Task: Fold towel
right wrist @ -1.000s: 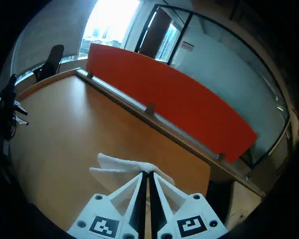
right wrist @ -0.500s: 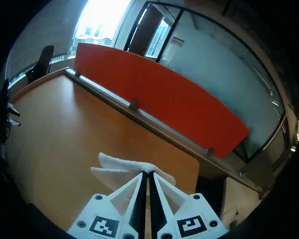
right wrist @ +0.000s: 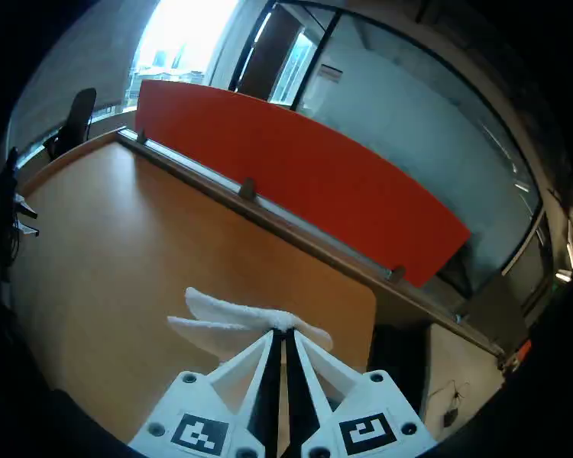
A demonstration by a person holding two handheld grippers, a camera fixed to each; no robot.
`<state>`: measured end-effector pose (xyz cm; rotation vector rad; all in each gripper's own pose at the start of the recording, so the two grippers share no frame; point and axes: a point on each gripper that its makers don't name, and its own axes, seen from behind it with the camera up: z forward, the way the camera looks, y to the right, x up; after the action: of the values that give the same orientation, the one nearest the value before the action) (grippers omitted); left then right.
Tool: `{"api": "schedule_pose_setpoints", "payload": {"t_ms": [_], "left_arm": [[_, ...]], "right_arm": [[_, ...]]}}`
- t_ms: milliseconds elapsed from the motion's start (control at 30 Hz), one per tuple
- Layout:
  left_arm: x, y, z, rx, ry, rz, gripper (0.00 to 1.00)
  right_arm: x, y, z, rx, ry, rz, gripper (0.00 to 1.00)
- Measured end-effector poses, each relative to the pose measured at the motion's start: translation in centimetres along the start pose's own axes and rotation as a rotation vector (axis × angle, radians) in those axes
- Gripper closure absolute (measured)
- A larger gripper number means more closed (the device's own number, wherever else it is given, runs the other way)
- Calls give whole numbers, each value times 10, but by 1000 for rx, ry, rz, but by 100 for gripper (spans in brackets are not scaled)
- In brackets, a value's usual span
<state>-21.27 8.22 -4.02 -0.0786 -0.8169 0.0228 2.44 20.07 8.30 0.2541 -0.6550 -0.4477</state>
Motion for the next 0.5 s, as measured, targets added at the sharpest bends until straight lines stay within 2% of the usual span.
{"api": "schedule_pose_setpoints", "payload": {"t_ms": [100,300,500], "left_arm": [[1,2,0,-3,1,6,2],[0,7,0,-11,-1,12,3],[-2,10,-1,-15,-6,23,2]], "right_arm": [[-20,3,-10,-8,-19,23,96],[-79,2,-28,-22,-94,75,96],[-131,-3,-36,-40,-162,143,96]]}}
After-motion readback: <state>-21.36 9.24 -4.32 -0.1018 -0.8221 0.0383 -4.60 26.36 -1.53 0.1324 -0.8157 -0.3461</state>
